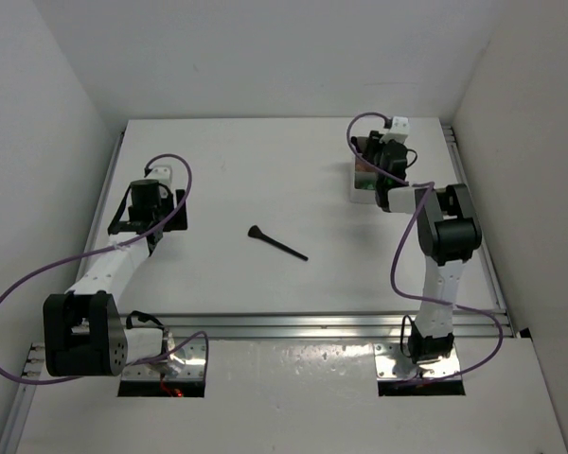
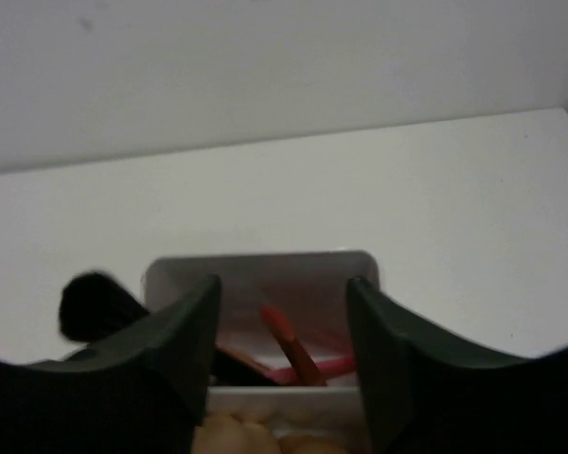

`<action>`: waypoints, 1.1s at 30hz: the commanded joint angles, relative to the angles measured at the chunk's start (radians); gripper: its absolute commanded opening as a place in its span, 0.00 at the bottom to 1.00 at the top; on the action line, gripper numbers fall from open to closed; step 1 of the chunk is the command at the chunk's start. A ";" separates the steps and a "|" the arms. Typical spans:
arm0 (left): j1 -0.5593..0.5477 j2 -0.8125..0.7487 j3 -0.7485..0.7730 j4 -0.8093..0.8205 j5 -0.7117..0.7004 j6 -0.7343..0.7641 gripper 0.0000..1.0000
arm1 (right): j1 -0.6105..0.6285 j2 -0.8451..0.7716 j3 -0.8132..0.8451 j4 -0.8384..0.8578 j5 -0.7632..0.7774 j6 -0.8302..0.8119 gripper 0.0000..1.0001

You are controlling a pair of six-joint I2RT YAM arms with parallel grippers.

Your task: Organize the makeup

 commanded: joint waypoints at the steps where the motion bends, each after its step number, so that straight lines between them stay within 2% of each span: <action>1: -0.010 0.000 0.018 0.025 0.027 0.011 0.82 | 0.021 -0.103 -0.017 0.003 -0.120 -0.072 0.60; 3: -0.010 -0.009 0.008 0.048 0.066 0.024 0.84 | 0.041 -0.164 -0.045 -0.024 -0.146 -0.122 0.72; 4: -0.010 -0.020 0.008 0.060 0.085 0.034 0.86 | 0.041 -0.191 -0.045 -0.021 -0.153 -0.124 0.72; 5: -0.010 -0.032 -0.005 0.088 0.102 0.034 0.86 | 0.044 -0.203 -0.063 -0.026 -0.159 -0.130 0.77; 8: -0.010 -0.045 -0.028 0.126 0.151 0.044 0.87 | 0.057 -0.278 -0.053 -0.119 -0.220 -0.178 0.78; 9: -0.020 -0.055 -0.040 0.145 0.160 0.044 0.87 | 0.086 -0.310 -0.045 -0.153 -0.296 -0.213 0.78; 10: -0.020 -0.055 -0.049 0.154 0.172 0.044 0.87 | 0.102 -0.341 -0.036 -0.308 -0.327 -0.241 0.78; 11: -0.020 -0.055 -0.049 0.163 0.173 0.044 0.87 | 0.160 -0.353 0.004 -0.378 -0.394 -0.321 0.78; 13: -0.020 -0.065 -0.070 0.192 0.173 0.033 0.87 | 0.212 -0.369 0.056 -0.687 -0.514 -0.379 0.81; 14: -0.020 -0.075 -0.071 0.202 0.173 0.019 0.87 | 0.301 -0.360 0.091 -0.851 -0.597 -0.479 0.87; 15: -0.020 -0.075 -0.083 0.211 0.173 0.008 0.87 | 0.333 -0.350 0.107 -0.935 -0.649 -0.512 0.89; 16: -0.020 -0.089 -0.097 0.222 0.173 0.008 0.87 | 0.402 -0.312 0.139 -1.065 -0.654 -0.587 0.89; 17: -0.020 -0.104 -0.097 0.222 0.163 -0.004 0.87 | 0.438 -0.298 0.158 -1.151 -0.630 -0.592 0.89; 18: -0.020 -0.104 -0.107 0.222 0.163 -0.018 0.87 | 0.532 -0.286 0.164 -1.176 -0.554 -0.595 0.89; 21: 0.007 -0.127 -0.118 0.211 0.150 -0.044 0.88 | 0.648 -0.219 0.178 -1.227 -0.495 -0.589 0.89; 22: 0.018 -0.127 -0.129 0.202 0.150 -0.044 0.88 | 0.660 -0.180 0.179 -1.232 -0.439 -0.583 0.87; 26: 0.018 -0.146 -0.149 0.202 0.150 -0.053 0.88 | 0.688 -0.099 0.242 -1.229 -0.418 -0.445 0.85; 31: 0.018 -0.173 -0.169 0.202 0.140 -0.053 0.88 | 0.693 -0.007 0.316 -1.253 -0.310 -0.413 0.83; 33: 0.018 -0.186 -0.178 0.202 0.140 -0.053 0.88 | 0.697 -0.002 0.313 -1.255 -0.282 -0.407 0.79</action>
